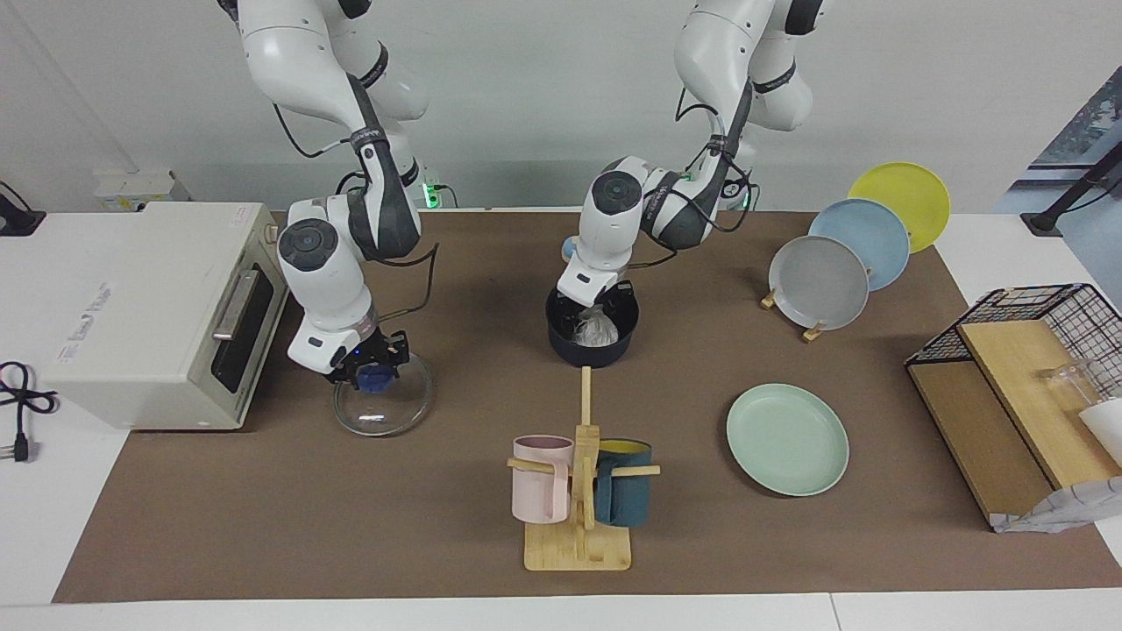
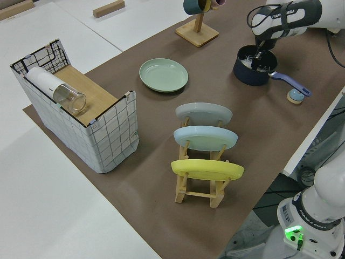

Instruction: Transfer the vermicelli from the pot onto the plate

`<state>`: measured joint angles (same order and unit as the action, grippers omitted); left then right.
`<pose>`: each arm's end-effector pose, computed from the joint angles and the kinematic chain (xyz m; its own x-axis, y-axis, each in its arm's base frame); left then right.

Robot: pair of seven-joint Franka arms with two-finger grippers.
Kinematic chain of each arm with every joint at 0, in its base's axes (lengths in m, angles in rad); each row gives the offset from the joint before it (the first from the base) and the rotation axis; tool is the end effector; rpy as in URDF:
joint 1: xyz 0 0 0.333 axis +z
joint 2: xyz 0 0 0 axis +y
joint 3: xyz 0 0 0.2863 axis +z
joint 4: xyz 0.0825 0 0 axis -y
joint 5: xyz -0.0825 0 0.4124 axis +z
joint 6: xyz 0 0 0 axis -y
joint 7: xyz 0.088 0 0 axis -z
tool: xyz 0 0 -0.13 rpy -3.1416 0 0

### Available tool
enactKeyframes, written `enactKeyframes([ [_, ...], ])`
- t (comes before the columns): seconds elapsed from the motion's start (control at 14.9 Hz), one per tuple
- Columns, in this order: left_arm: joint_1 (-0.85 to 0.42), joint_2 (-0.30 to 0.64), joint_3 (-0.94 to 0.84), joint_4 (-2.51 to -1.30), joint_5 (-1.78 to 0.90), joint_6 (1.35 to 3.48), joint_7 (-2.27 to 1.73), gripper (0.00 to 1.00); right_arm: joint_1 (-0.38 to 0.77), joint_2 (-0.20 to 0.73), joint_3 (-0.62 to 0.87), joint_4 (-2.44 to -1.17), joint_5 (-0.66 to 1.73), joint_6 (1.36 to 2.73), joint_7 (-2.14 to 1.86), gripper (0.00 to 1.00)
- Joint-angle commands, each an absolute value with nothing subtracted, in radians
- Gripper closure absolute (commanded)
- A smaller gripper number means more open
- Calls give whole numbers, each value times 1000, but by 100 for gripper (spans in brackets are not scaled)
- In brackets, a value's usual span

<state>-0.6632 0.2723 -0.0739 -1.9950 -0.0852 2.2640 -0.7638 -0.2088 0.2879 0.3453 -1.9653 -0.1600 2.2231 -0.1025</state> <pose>0.4518 -0.4150 0.2556 0.9947 0.0819 -0.0628 0.0855 -0.9947 0.0577 0.6136 0.0746 0.2655 0.9478 0.3185 -0.0137 0.3187 -0.9474 0.0285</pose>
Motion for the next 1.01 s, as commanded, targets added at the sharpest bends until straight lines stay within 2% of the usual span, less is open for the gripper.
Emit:
enactKeyframes([
  [0.0, -672, 253, -55, -1976, -89, 2243, -741, 100, -215, 287, 354, -1977, -170, 2249, -110, 23],
  [0.13, -655, 229, -51, -1918, -89, 2144, -738, 100, -221, 287, 354, -1988, -170, 2269, -112, 3],
  [0.2, -641, 216, -51, -1886, -89, 2091, -736, 100, -222, 287, 354, -1988, -170, 2266, -112, 0],
  [0.4, -589, 172, -51, -1762, -98, 1906, -721, 100, -218, 276, 356, -1964, -170, 2237, -110, 0],
  [0.6, -467, 186, -51, -1562, -116, 1703, -625, 100, -212, 243, 357, -1861, -161, 2061, -107, 0],
  [0.74, -341, 225, -51, -1490, -144, 1671, -496, 100, -212, 212, 362, -1794, -160, 1941, -95, 0],
  [0.94, -212, 248, -51, -1479, -144, 1745, -387, 100, -209, 141, 364, -1750, -147, 1804, -83, 0],
])
